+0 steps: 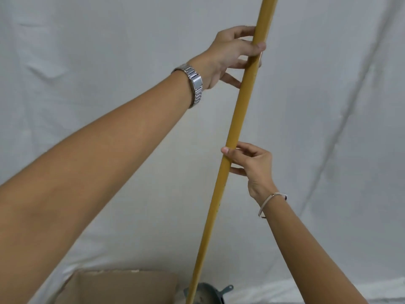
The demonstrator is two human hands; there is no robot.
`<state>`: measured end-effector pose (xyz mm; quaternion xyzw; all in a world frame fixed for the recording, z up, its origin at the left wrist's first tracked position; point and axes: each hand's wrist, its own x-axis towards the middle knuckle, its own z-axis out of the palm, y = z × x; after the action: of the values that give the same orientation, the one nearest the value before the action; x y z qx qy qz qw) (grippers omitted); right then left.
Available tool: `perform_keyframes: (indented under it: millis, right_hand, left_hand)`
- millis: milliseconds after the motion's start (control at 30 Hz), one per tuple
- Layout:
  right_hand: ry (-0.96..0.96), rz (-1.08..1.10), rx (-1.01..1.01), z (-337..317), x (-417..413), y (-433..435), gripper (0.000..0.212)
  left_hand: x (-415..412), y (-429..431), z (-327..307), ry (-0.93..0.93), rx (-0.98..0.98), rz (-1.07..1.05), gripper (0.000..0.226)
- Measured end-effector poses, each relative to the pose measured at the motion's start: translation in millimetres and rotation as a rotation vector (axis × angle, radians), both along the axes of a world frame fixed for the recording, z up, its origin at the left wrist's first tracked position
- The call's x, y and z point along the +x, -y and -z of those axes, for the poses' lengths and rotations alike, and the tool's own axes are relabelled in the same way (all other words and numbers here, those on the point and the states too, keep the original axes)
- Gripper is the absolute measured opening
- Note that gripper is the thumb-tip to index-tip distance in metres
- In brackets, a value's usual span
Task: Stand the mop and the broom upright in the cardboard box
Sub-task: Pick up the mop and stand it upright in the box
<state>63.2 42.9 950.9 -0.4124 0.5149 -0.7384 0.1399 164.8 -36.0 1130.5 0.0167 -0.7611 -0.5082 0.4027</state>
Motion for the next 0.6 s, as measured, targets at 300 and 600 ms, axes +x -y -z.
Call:
perform_keyframes:
  millis: [300,600]
  right_hand:
    - [0.039,-0.100,0.077,28.4,86.7,191.7,0.027]
    - [0.032,-0.029,0.149,75.5,119.5,331.2,0.030]
  left_hand:
    - [92.0,170.1,35.6,0.040,-0.036,-0.159,0.047]
    - [120.1,318.2,86.7,0.069,-0.030,-0.208,0.054]
